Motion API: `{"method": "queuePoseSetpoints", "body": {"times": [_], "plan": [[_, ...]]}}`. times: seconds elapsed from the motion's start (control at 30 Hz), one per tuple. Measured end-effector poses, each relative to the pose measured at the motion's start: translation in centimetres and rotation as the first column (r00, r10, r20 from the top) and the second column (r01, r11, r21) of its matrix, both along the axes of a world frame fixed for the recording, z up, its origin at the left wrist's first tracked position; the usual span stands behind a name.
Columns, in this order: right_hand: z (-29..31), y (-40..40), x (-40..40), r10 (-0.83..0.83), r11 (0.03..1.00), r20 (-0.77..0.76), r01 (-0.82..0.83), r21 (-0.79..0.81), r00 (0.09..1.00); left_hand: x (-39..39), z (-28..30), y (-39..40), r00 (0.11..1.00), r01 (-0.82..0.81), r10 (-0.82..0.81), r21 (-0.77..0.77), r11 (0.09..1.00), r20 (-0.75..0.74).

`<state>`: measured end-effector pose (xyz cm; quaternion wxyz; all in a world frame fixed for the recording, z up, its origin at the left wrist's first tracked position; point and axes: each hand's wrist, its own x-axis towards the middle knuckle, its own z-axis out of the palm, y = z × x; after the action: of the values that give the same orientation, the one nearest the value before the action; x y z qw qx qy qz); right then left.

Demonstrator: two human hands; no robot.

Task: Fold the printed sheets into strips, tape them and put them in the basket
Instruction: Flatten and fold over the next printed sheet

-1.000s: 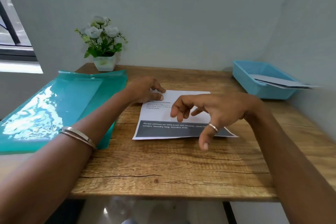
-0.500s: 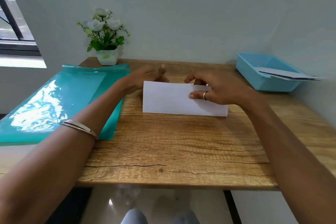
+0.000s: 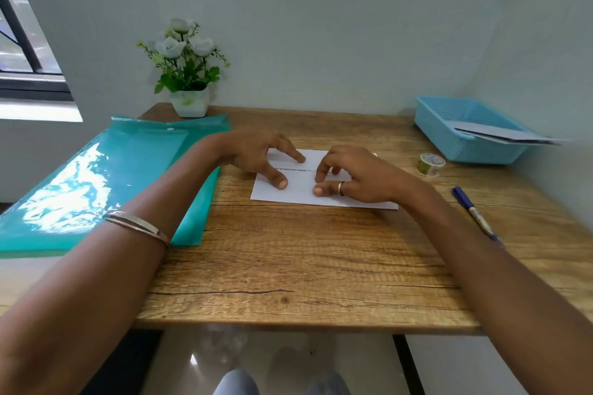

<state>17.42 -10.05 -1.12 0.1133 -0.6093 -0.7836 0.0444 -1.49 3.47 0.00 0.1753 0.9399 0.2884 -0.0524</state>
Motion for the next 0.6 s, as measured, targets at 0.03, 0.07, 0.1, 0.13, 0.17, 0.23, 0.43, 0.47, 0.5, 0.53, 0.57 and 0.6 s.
{"method": "queuePoseSetpoints", "body": {"times": [0.03,0.07,0.1,0.13,0.17,0.23,0.43,0.47,0.5,0.53,0.57,0.6], "plan": [[-0.2,0.2,-0.5,-0.008,1.000,-0.023,0.008,0.021,1.000,0.2,0.1,-0.1,1.000,0.000,0.000,0.008,1.000,-0.005],[-0.5,0.5,-0.9,-0.018,0.999,-0.034,0.019,0.032,0.999,0.3,0.2,-0.3,1.000,0.001,0.000,0.019,1.000,-0.007],[-0.7,0.8,-1.3,-0.026,0.999,-0.037,0.027,0.034,0.999,0.5,0.2,-0.6,1.000,0.000,0.001,0.037,0.999,-0.013],[-0.9,1.0,-1.5,-0.028,0.999,-0.037,0.029,0.032,0.999,0.7,0.3,-0.9,1.000,-0.001,0.002,0.058,0.998,-0.023],[-1.0,1.2,-1.7,-0.023,0.999,-0.037,0.024,0.028,0.999,0.8,0.3,-1.2,0.999,0.002,0.001,0.076,0.997,-0.039],[-0.8,1.3,-1.7,-0.005,1.000,-0.042,0.006,0.005,0.999,1.0,0.4,-1.7,0.998,0.007,-0.001,0.080,0.997,-0.070],[1.2,-0.7,1.9,-0.027,0.969,-0.069,0.009,-0.245,0.997,1.1,0.3,-1.5,0.993,-0.004,0.008,0.032,0.999,-0.115],[1.5,-1.1,2.9,-0.060,0.960,-0.058,0.042,-0.278,0.997,1.1,0.3,-1.4,0.993,0.000,0.003,0.029,1.000,-0.115],[1.8,-1.5,3.9,-0.100,0.947,-0.040,0.083,-0.310,0.994,1.0,0.2,-1.3,0.994,0.005,-0.002,0.026,1.000,-0.114],[2.0,-1.7,4.7,-0.140,0.932,-0.010,0.128,-0.340,0.990,0.9,0.1,-1.3,0.994,0.011,-0.008,0.024,1.000,-0.110],[2.2,-1.9,5.5,-0.170,0.916,0.029,0.169,-0.363,0.985,0.9,0.1,-1.2,0.994,0.012,-0.010,0.021,1.000,-0.108],[2.3,-2.0,6.0,-0.187,0.904,0.065,0.197,-0.379,0.980,0.9,0.1,-1.2,0.994,0.010,-0.008,0.015,1.000,-0.105]]}}
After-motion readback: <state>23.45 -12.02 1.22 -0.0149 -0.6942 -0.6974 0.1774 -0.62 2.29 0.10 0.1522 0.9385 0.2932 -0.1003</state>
